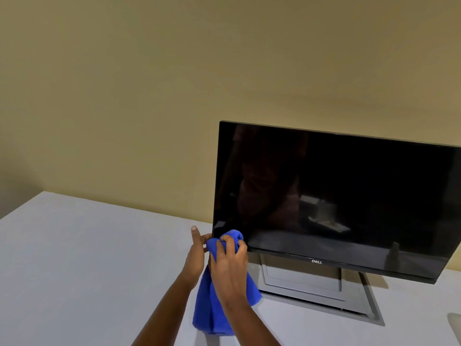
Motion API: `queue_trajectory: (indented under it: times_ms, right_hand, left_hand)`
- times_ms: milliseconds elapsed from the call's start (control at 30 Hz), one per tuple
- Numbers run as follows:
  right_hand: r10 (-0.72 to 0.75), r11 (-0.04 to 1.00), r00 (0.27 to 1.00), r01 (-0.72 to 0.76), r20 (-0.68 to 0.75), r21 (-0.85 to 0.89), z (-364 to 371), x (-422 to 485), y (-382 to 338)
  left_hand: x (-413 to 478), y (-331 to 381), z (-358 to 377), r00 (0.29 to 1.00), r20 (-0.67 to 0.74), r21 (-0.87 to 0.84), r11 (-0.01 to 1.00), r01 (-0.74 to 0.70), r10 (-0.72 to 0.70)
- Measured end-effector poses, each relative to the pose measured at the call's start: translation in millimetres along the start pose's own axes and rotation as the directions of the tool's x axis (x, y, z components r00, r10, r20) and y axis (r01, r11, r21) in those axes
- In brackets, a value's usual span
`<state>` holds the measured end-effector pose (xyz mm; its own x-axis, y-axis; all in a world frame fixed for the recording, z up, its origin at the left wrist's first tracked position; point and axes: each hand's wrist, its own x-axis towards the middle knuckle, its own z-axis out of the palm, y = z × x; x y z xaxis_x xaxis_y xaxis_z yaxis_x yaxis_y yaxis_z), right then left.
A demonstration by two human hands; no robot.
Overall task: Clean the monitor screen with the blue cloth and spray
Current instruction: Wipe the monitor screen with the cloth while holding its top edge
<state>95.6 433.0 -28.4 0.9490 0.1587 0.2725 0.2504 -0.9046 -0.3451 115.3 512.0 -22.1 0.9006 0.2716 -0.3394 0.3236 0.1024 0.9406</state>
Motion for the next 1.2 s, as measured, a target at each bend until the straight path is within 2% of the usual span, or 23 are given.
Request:
queue_trajectory:
  times_ms: [100,200,333,467,533,667,767,900,1033,1200]
  right_hand:
    - [-0.048,0.996,0.999,0.047,-0.014,-0.073,-0.9,3.5,1.6]
    - [-0.121,0.967,0.992,0.128,0.047,-0.222,-10.5,0.8,13.1]
    - [-0.07,0.948,0.996,0.082,0.049,-0.308,-16.3,-9.8,49.6]
    - [-0.059,0.958,0.996,0.074,0.064,-0.279,-30.8,-19.3,89.3]
    - [-0.108,0.971,0.993,0.116,0.047,-0.208,-38.5,-21.2,99.0]
    - [-0.23,0.936,0.973,0.217,-0.014,-0.278,-43.5,-14.8,79.3]
    - [-0.261,0.924,0.965,0.26,0.032,-0.282,-37.6,-2.5,47.9]
    - [-0.182,0.948,0.978,0.201,0.098,-0.246,-37.6,8.8,31.5]
    - [-0.259,0.944,0.936,0.297,0.239,-0.14,-21.1,14.4,42.1]
    - [-0.343,0.927,0.92,0.364,0.19,-0.09,-16.1,22.0,21.4]
  left_hand:
    - [3.8,-1.8,-2.7,1.0,-0.009,0.005,1.0,-0.01,0.01]
    - [4.6,-2.3,1.0,0.998,-0.053,0.03,0.999,-0.032,0.034]
    - [2.3,-2.7,10.5,0.989,-0.138,0.079,0.996,-0.04,0.051]
    - [1.4,-6.4,17.4,0.977,-0.2,0.102,0.993,-0.051,0.071]
    - [-2.4,-8.3,23.6,0.971,-0.228,0.075,0.996,-0.054,0.069]
    - [-13.7,-14.2,36.2,0.974,-0.226,-0.082,0.996,-0.045,0.025]
    - [-15.2,-12.7,36.5,0.982,-0.187,-0.195,0.98,-0.035,-0.002]
    - [-12.4,-10.8,32.4,0.984,-0.175,-0.25,0.968,-0.02,-0.025]
    - [-13.9,-8.3,30.3,0.985,-0.163,-0.282,0.96,0.0,-0.048]
    - [-15.9,-6.1,24.7,0.992,-0.11,-0.257,0.966,0.037,-0.068]
